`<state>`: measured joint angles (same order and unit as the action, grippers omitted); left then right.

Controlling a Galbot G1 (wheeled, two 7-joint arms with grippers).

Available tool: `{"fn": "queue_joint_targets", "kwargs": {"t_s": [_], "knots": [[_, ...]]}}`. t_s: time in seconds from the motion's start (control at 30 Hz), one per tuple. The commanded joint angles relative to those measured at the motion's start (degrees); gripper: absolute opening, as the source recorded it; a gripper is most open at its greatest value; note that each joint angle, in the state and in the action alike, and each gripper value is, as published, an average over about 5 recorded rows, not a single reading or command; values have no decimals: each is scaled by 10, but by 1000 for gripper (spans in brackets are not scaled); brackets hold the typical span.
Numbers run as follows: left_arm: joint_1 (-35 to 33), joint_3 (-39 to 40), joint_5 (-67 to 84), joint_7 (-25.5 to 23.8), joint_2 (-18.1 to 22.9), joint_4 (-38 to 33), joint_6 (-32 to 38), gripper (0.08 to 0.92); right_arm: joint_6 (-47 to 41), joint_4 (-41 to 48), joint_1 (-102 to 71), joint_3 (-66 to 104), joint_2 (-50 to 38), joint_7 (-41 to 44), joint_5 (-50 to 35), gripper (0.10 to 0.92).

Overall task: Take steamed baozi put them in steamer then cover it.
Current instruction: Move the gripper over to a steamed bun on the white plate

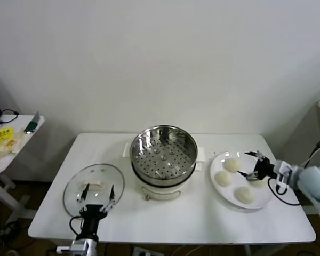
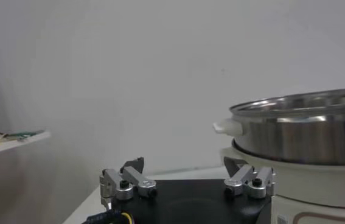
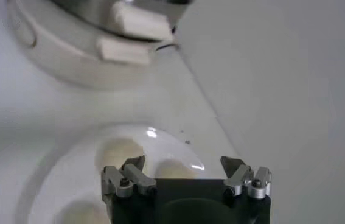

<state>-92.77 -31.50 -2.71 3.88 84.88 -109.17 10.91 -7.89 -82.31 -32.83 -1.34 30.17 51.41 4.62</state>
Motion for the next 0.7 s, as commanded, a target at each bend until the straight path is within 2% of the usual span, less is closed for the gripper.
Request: {"fn": "queue_joint_targets", "kwargs": {"t_s": [0.03,0.17,0.3,0.7], "knots": [[2,-5,6,1,-3,-3,-13,823,41,167,410,-408,-20,160,94,823],[5,-9,8,2,-5,0,-17,823,65,235,513,-544,40,176,83,823],[8,-13,9,4,-6,3,-19,823,71,286,546,-608,95,176,61,823],[8,-23,10,16,-14,7,-29,823,73,414,470,-567,233,150,60,823]]}}
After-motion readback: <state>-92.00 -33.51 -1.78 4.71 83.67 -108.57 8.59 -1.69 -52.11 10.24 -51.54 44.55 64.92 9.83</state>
